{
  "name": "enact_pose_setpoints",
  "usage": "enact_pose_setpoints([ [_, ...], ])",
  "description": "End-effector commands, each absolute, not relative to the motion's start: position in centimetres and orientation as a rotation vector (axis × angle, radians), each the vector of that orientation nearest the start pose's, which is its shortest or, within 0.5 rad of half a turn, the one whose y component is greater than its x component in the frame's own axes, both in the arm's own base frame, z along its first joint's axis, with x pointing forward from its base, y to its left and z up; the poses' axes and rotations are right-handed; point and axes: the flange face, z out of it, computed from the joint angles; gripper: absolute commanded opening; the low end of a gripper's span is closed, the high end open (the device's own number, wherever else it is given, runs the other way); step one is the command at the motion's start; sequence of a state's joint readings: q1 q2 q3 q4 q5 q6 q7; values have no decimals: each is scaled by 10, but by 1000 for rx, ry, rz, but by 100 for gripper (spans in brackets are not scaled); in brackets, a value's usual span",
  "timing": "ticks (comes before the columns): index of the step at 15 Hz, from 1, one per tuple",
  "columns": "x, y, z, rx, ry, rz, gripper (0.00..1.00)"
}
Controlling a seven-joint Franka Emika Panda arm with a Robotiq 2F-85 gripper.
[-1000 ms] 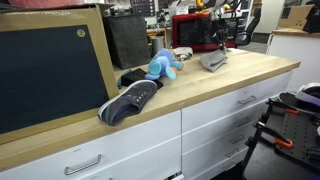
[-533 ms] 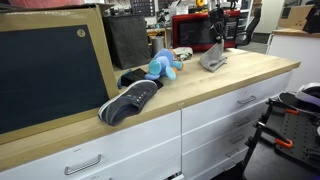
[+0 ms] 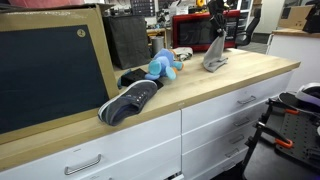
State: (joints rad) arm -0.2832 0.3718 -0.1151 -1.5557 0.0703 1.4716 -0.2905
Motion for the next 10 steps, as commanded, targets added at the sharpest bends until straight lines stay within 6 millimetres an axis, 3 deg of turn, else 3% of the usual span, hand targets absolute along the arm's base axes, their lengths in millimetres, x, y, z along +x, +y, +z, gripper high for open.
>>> enact_pose_setpoints([
  [1, 556, -196, 426, -2858, 147, 611, 0],
  [5, 560, -174, 439, -2811, 183, 577, 0],
  [10, 578, -155, 446, -2699, 354, 454, 0],
])
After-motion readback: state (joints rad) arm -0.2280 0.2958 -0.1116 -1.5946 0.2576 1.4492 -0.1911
